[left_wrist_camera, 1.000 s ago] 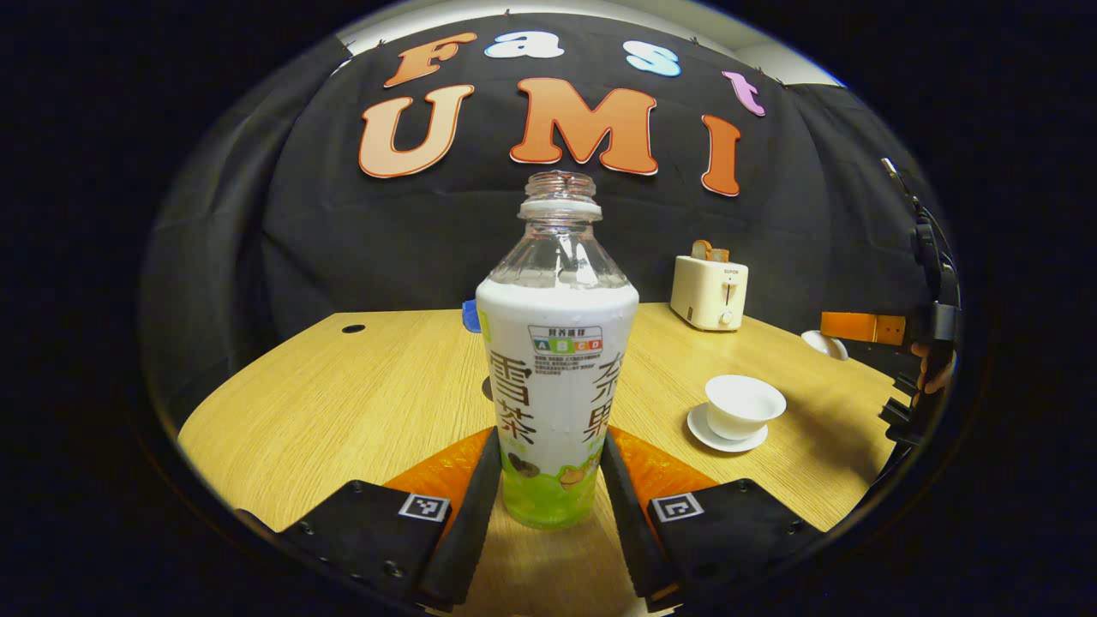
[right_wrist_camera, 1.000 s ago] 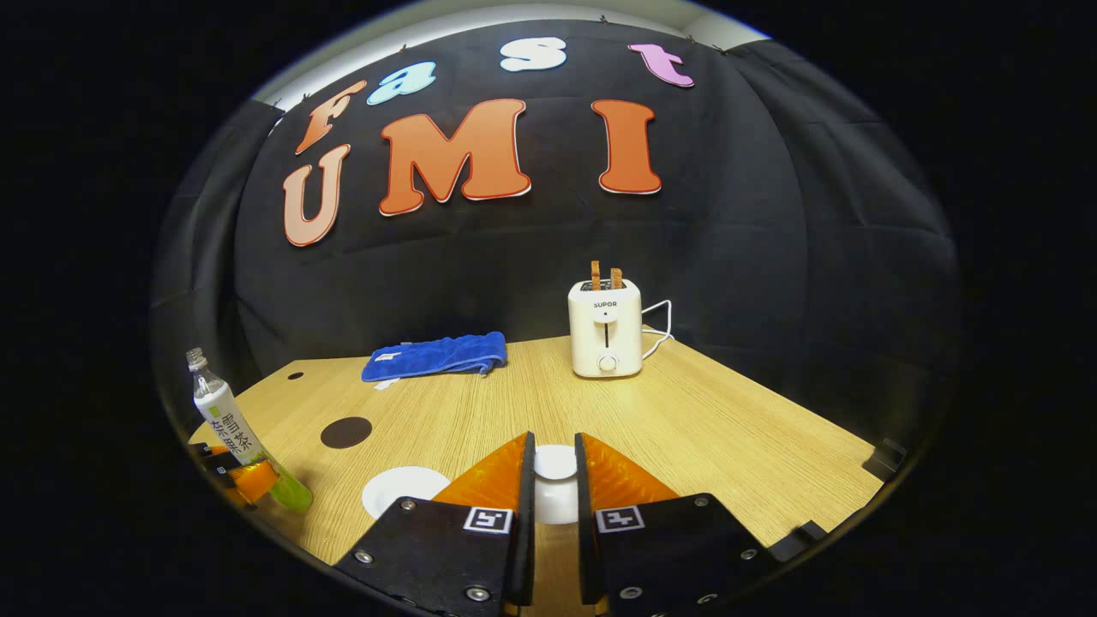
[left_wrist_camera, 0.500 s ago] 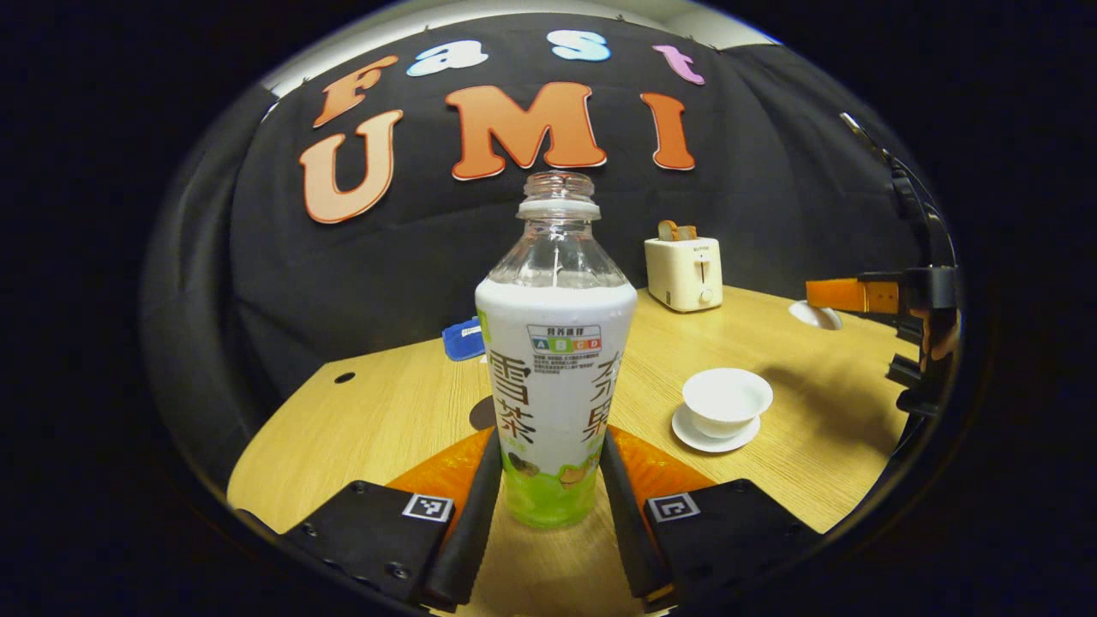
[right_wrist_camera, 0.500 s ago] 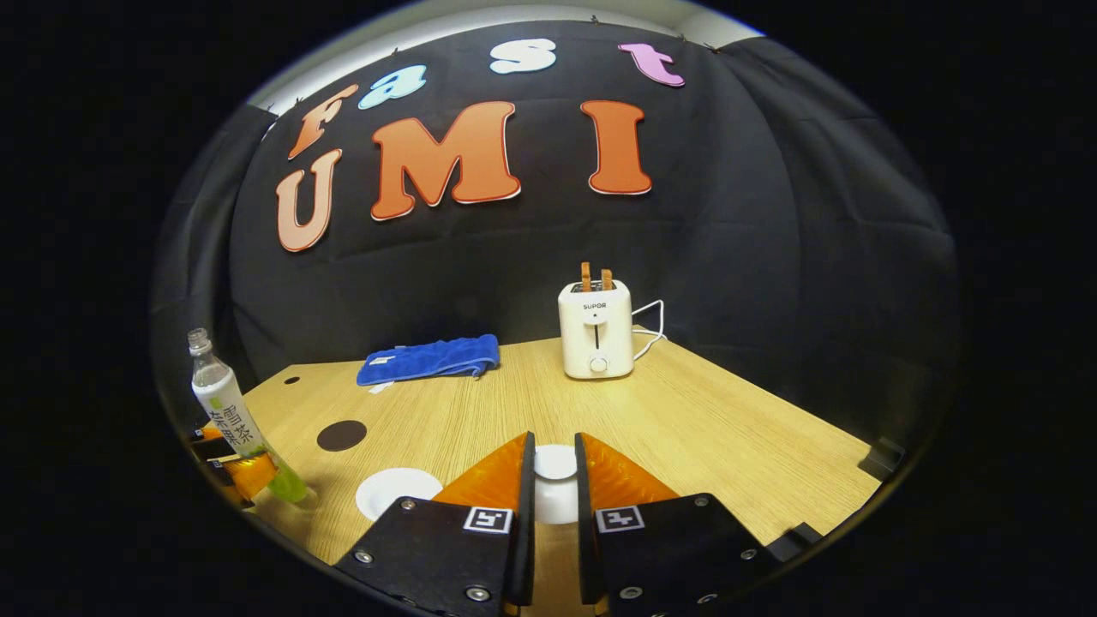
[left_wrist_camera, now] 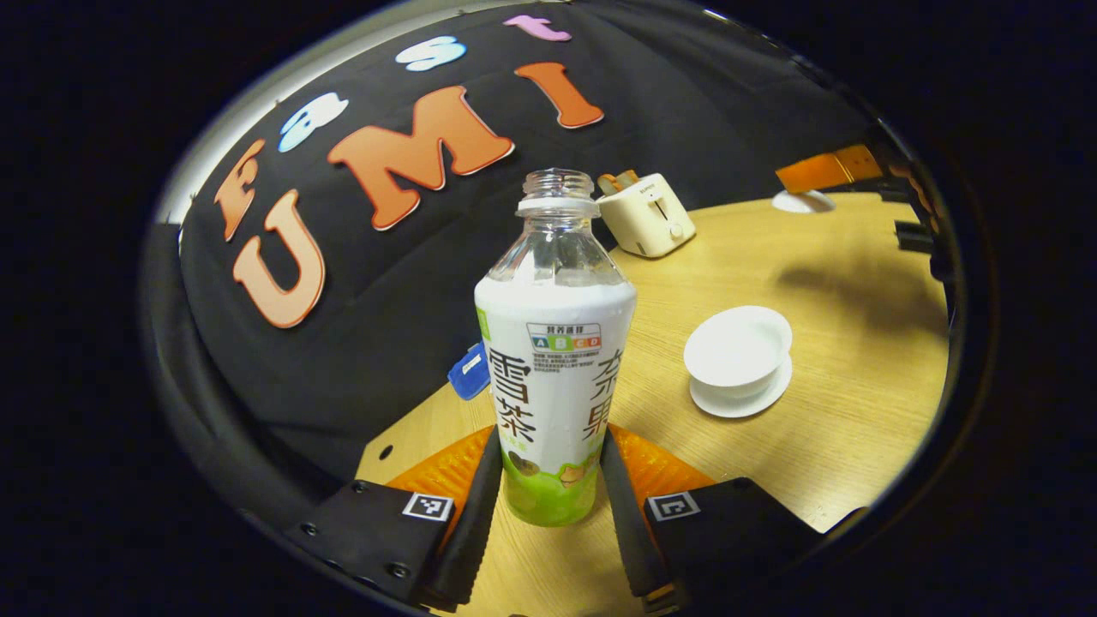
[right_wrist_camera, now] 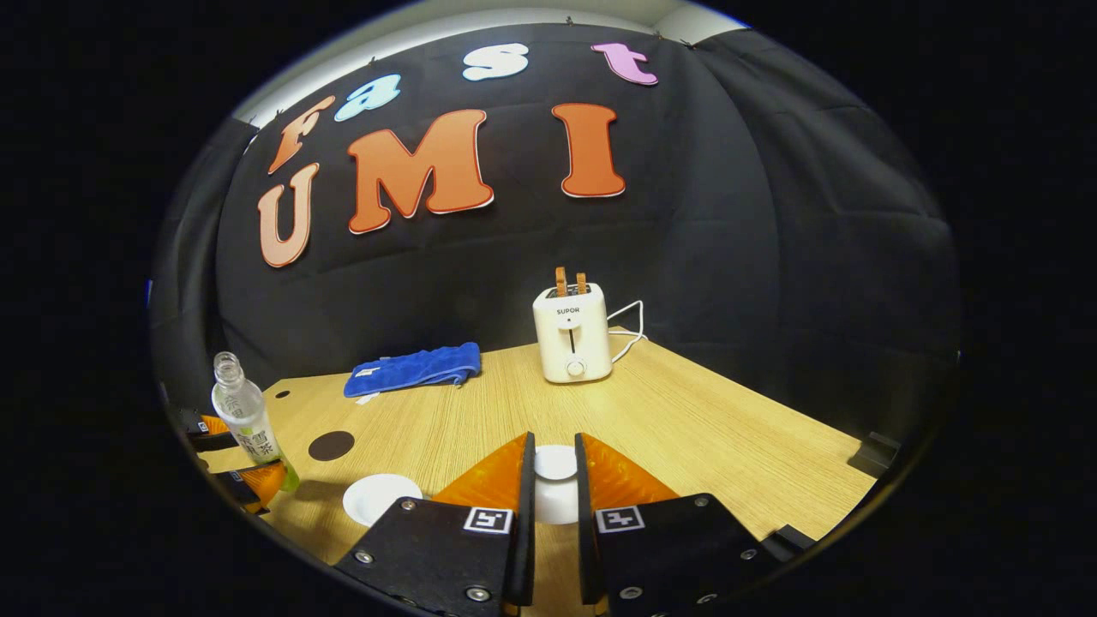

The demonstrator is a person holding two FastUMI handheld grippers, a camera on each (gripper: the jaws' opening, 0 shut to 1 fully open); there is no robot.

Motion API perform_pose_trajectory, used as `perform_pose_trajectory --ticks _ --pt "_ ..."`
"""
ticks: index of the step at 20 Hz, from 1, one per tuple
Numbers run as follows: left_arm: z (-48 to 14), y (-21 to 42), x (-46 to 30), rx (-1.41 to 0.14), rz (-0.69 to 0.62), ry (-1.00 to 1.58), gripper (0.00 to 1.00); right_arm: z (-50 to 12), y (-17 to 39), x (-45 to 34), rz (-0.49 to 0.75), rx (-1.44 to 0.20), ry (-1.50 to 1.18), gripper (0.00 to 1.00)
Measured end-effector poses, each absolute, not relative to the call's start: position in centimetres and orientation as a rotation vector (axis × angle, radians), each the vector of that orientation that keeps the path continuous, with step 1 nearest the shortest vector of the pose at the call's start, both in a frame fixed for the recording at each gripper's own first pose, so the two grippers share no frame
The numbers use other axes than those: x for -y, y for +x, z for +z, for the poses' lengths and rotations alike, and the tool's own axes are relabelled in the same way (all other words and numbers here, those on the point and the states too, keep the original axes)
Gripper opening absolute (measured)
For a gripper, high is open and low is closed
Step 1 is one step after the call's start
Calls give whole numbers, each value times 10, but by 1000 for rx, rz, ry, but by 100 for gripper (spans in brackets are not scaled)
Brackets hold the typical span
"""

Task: Open the teacup lid with one hand, grasp the water bottle and pour water into the teacup with the other hand; after pouring, place the water bottle on the coaster and then close the teacup lid.

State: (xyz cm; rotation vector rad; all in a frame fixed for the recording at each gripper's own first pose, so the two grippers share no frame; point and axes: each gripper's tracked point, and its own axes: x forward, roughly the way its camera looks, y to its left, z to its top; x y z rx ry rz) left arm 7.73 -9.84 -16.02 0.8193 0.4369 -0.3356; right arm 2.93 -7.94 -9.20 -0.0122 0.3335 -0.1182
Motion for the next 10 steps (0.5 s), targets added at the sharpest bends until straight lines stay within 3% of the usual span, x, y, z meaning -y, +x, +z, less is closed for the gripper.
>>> perform_pose_trajectory --ticks 10 --pt "-187 82 91 -470 -425 1240 66 -92 28 79 -115 -337 -10 21"
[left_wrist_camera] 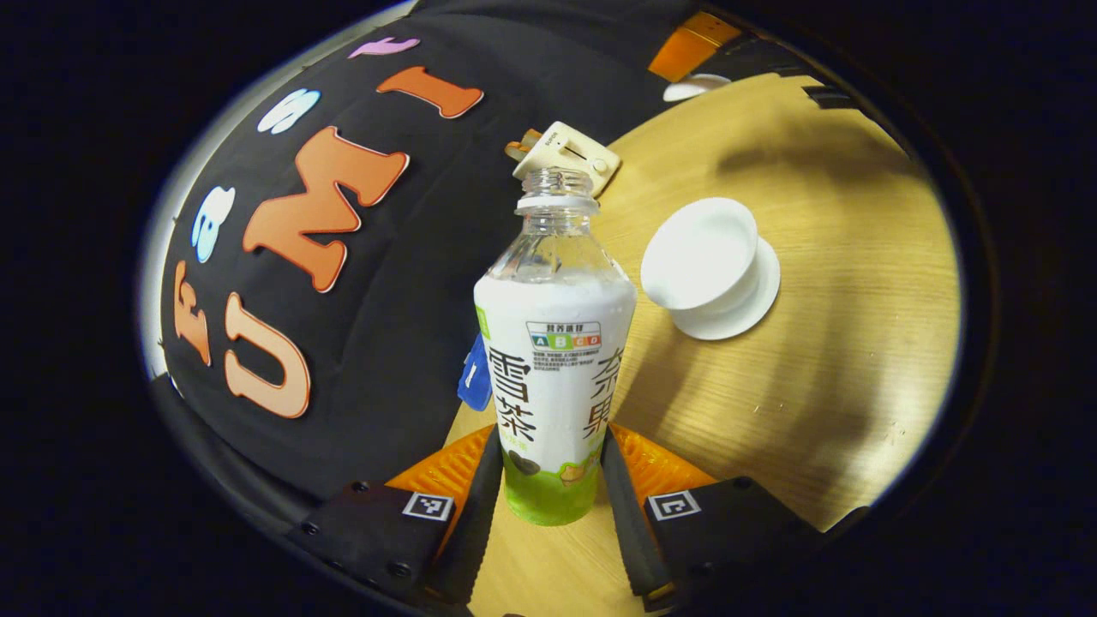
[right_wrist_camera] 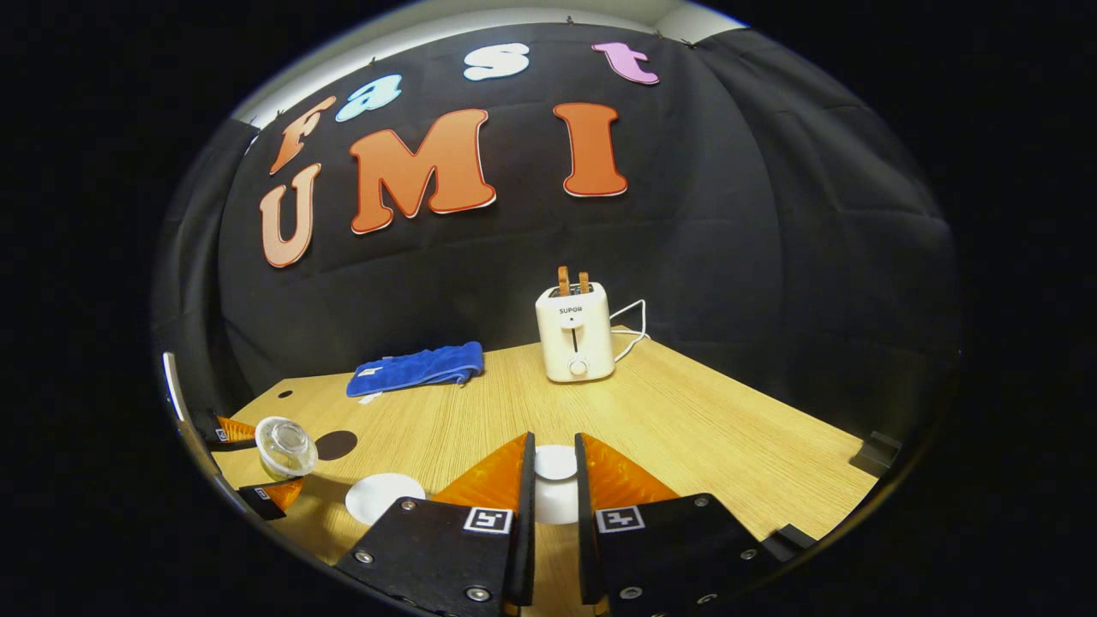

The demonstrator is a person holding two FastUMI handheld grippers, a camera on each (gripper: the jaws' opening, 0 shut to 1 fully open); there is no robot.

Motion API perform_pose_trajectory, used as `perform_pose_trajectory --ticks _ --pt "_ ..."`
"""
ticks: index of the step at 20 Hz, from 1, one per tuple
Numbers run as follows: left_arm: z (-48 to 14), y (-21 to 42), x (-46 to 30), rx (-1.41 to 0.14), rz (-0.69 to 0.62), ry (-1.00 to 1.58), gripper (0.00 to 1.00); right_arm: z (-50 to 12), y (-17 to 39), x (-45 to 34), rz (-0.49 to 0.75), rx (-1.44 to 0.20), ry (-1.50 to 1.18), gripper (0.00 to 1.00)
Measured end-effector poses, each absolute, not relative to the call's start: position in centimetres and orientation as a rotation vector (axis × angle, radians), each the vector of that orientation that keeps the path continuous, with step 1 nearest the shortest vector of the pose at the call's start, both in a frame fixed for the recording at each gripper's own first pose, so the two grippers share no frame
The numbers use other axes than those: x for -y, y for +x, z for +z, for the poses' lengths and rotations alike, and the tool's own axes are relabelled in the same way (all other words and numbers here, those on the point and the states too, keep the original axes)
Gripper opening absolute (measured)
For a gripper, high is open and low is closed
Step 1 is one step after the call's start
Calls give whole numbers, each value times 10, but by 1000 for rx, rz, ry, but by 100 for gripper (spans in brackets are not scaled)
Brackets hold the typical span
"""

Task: Open the teacup lid with one hand, grasp the water bottle and pour water into the teacup with the other hand; after pouring, place the water bottle on the coaster and then close the teacup lid.

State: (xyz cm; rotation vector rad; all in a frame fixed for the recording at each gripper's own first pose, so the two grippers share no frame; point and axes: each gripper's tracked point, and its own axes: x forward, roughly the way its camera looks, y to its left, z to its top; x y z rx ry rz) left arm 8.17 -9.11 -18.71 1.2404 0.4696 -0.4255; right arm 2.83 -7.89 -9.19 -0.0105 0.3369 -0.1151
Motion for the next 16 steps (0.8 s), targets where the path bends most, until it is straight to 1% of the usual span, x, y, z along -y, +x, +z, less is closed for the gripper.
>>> perform_pose_trajectory --ticks 2,3,7,11,12,14,15,16 --pt "-190 82 87 -469 -424 1307 68 -92 28 79 -116 -338 -11 21" --pt "-191 82 85 -470 -425 1340 66 -92 28 79 -116 -338 -12 21" --pt "-187 89 77 -491 -463 1466 67 -93 28 76 -110 -342 -18 21" --pt "-180 91 70 -487 -470 1578 67 -93 29 77 -108 -342 -19 21" --pt "-179 92 70 -486 -472 1610 70 -93 29 76 -109 -342 -18 21" --pt "-175 93 67 -488 -485 1666 67 -94 28 78 -110 -344 -20 21" --pt "-172 94 67 -485 -492 1691 65 -94 28 78 -110 -345 -21 21" --pt "-170 94 68 -482 -498 1715 65 -95 28 77 -109 -346 -21 21"
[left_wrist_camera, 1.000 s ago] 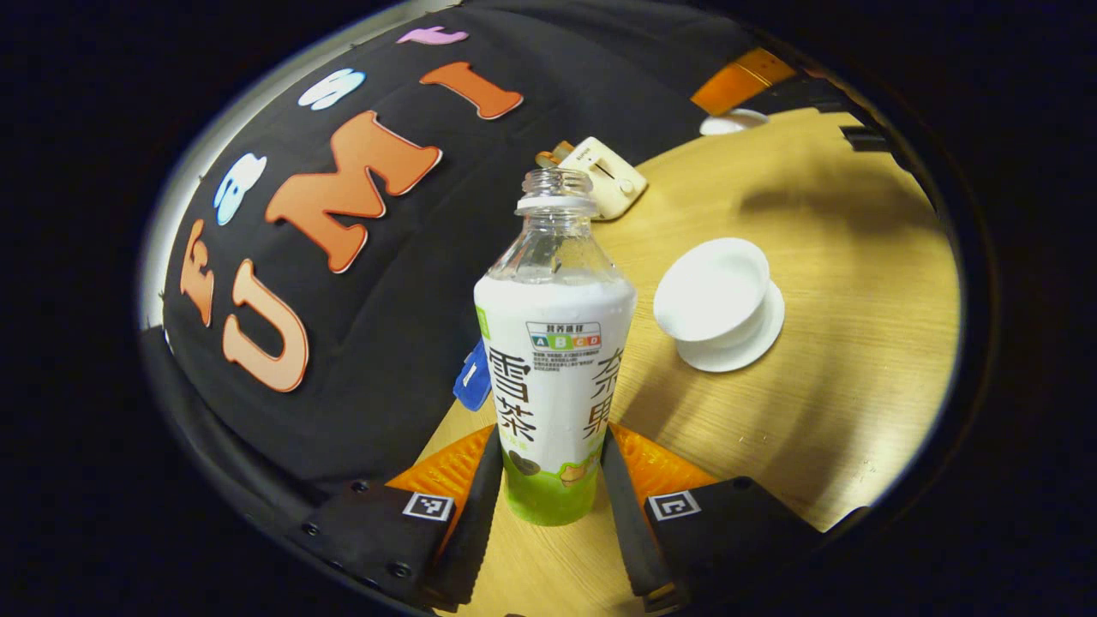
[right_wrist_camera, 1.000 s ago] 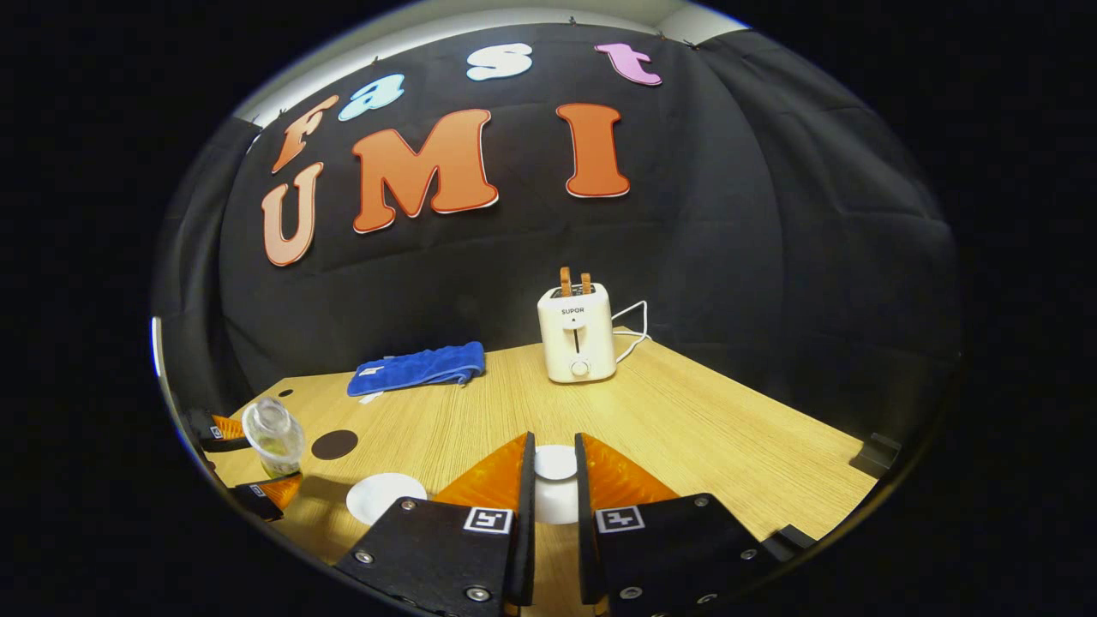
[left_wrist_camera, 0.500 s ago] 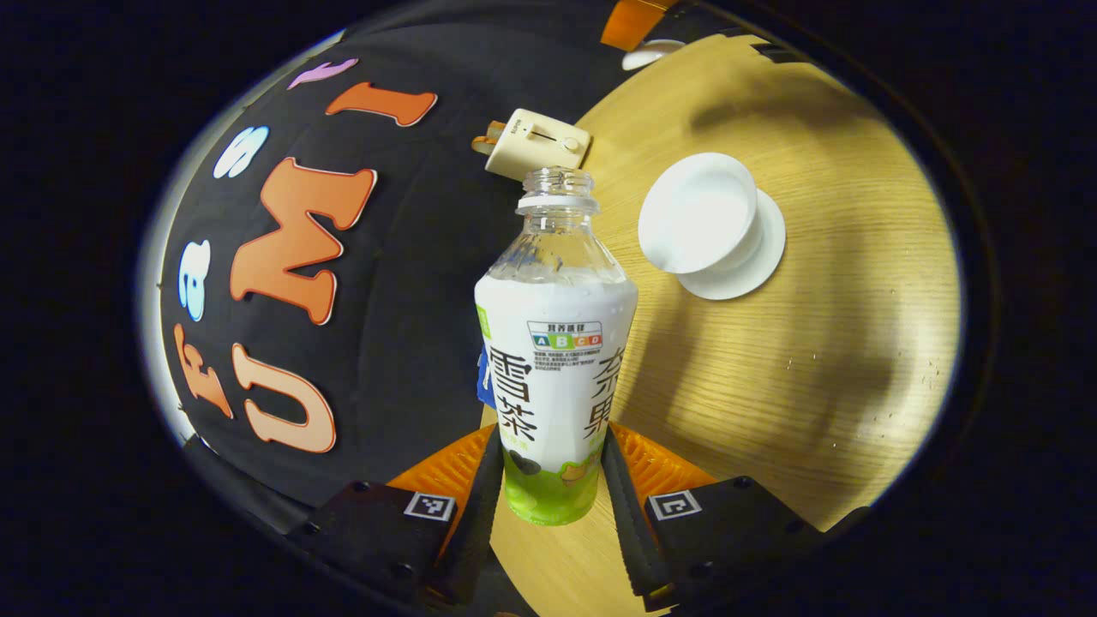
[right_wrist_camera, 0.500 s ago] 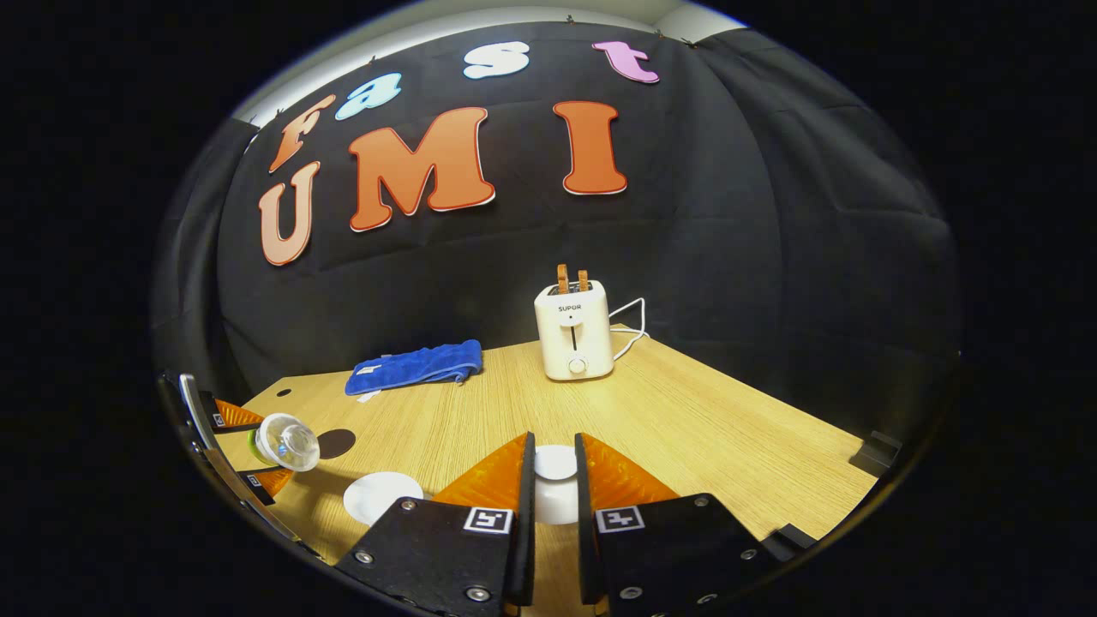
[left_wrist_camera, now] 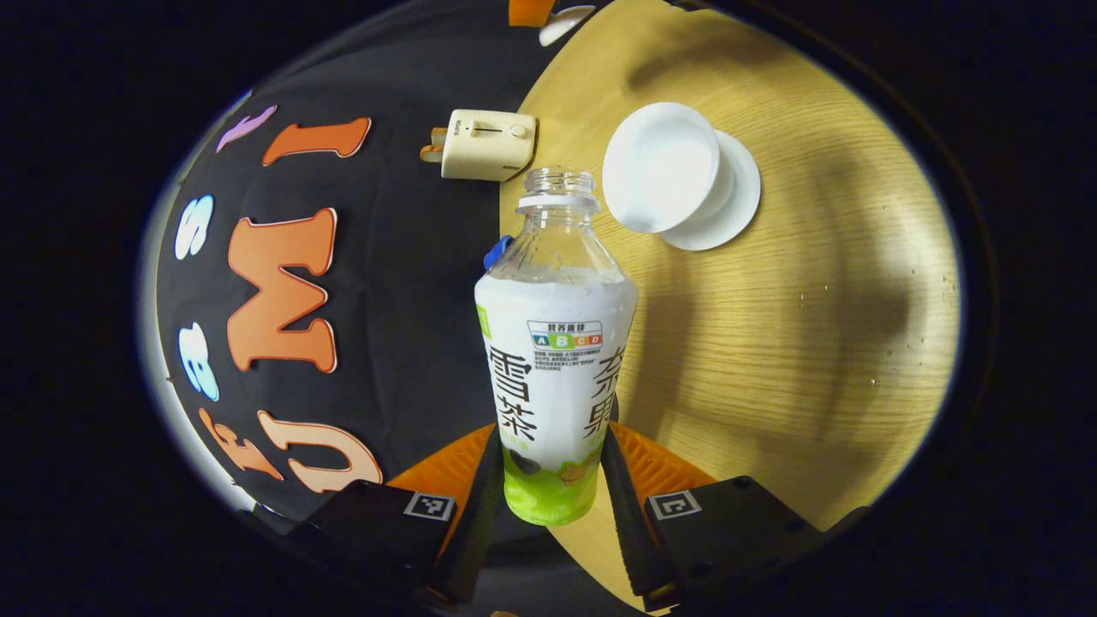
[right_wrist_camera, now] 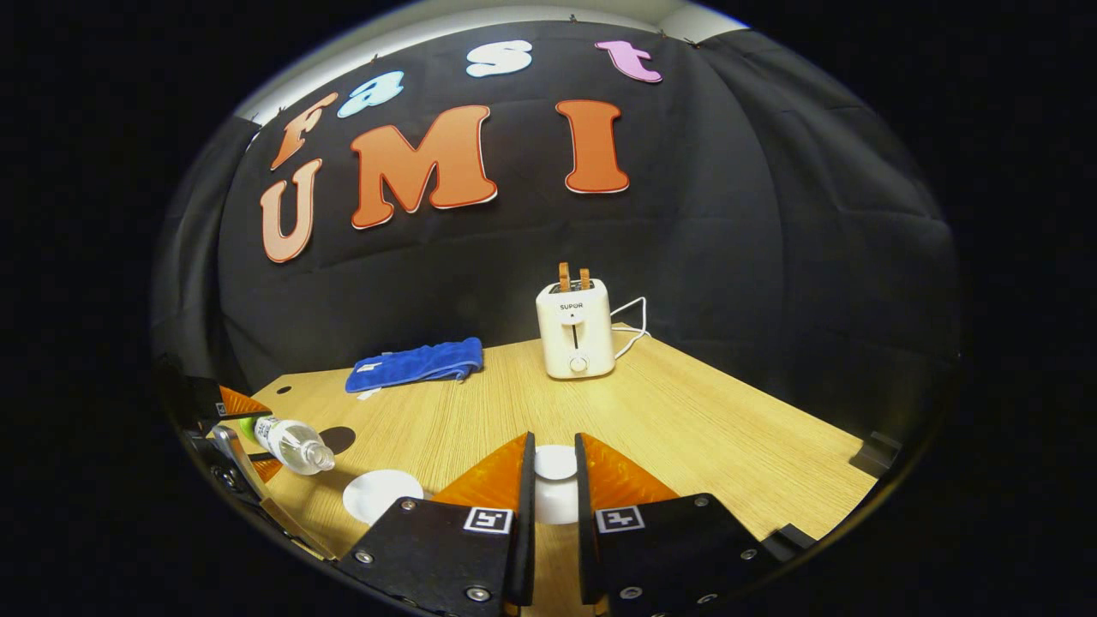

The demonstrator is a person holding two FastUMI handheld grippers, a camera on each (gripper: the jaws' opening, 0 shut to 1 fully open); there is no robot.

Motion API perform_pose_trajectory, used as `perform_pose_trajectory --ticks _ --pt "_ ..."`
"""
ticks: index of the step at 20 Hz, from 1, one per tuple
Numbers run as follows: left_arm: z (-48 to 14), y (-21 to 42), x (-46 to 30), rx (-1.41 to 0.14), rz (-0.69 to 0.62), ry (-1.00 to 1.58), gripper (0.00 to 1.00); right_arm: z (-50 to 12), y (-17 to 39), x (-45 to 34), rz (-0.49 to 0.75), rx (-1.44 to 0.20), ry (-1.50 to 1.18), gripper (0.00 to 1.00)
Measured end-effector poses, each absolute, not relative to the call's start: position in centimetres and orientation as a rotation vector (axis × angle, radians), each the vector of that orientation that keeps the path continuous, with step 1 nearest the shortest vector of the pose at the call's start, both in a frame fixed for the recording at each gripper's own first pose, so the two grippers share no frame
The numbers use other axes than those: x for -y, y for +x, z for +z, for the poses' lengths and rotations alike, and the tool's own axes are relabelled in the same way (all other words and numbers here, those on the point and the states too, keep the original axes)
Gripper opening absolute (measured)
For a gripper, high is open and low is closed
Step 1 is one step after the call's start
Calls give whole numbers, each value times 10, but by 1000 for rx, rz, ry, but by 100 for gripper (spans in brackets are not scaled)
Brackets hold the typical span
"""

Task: Open the teacup lid with one hand, grasp the water bottle and pour water into the teacup with the other hand; after pouring, place the water bottle on the coaster and then close the teacup lid.

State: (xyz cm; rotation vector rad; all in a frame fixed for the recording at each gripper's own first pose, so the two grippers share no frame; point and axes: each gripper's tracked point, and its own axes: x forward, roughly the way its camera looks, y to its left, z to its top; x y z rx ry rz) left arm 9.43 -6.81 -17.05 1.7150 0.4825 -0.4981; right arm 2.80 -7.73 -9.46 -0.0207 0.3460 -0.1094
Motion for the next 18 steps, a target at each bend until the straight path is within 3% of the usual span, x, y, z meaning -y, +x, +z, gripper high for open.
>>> perform_pose_trajectory --ticks 18 --pt "-152 102 74 -513 -585 2025 67 -95 27 88 -121 -352 -8 21"
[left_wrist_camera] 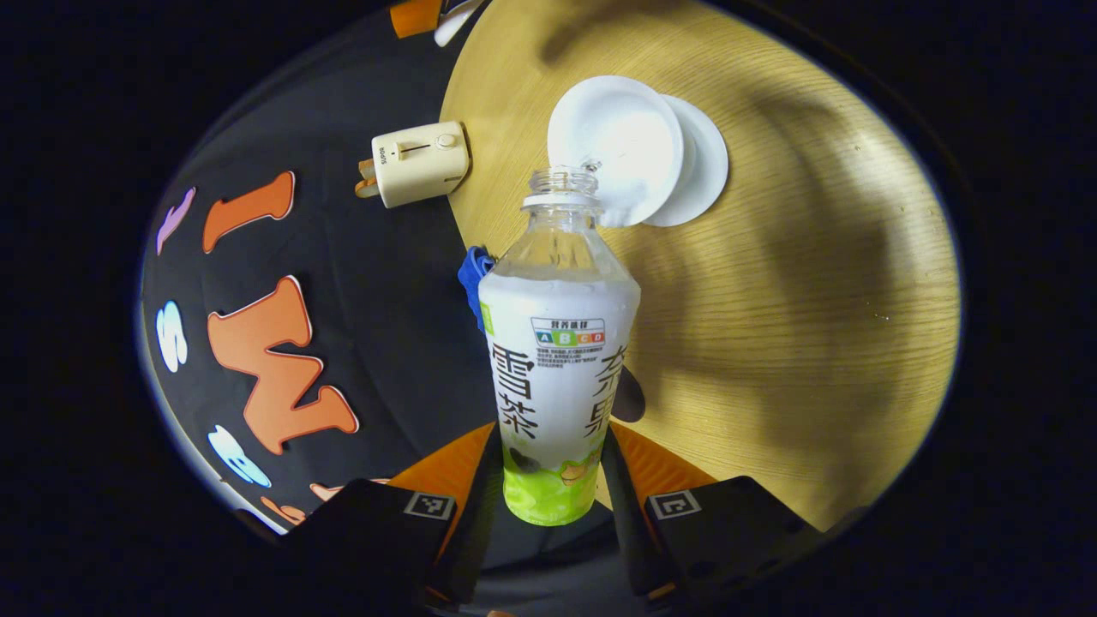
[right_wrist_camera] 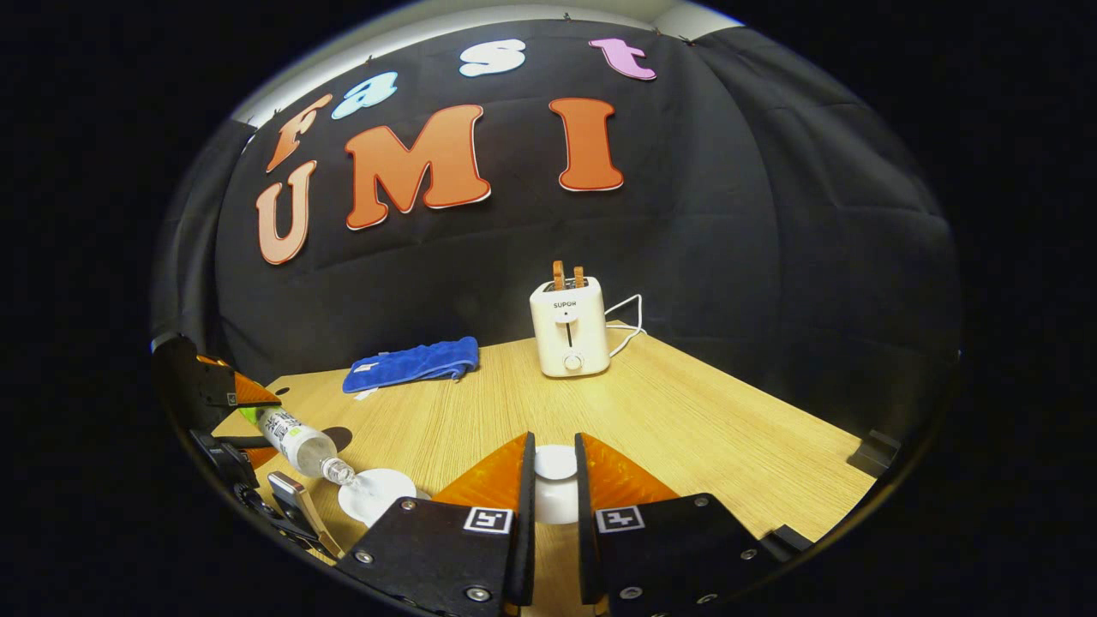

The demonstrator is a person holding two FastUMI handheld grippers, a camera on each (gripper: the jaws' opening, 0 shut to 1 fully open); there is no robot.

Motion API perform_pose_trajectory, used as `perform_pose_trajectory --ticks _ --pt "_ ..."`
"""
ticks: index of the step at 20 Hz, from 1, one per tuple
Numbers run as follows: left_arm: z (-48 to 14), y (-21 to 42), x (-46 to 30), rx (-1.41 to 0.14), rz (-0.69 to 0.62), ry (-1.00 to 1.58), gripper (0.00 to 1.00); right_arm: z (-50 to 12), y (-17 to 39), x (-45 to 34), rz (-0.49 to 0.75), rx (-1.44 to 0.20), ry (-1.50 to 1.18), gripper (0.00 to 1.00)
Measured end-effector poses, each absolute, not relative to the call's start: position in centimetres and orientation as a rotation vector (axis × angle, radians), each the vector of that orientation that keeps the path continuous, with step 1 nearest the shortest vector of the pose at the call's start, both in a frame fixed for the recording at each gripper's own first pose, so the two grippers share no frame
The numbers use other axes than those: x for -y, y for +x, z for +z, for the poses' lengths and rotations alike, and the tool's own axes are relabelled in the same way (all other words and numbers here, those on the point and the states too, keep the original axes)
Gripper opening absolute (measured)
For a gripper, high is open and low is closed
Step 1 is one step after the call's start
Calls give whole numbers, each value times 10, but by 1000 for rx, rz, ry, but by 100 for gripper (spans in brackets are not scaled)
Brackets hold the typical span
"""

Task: Open the teacup lid with one hand, grasp the water bottle and pour water into the teacup with the other hand; after pouring, place the water bottle on the coaster and then close the teacup lid.

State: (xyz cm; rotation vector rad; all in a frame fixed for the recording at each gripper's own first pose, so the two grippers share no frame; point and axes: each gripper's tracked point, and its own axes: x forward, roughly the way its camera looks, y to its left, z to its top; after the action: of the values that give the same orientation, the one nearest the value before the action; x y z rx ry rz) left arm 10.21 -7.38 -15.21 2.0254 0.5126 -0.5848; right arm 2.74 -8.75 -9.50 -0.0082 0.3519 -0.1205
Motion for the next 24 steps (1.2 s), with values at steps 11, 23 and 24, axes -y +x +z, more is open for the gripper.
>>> perform_pose_trajectory --ticks 11,23,24 --pt "-141 103 81 -505 -604 2130 68 -97 28 84 -107 -360 -8 21" --pt "-127 112 99 -454 -600 2256 68 -97 28 91 -119 -364 -8 21" --pt "-129 113 99 -454 -603 2258 65 -97 27 92 -120 -364 -8 21"
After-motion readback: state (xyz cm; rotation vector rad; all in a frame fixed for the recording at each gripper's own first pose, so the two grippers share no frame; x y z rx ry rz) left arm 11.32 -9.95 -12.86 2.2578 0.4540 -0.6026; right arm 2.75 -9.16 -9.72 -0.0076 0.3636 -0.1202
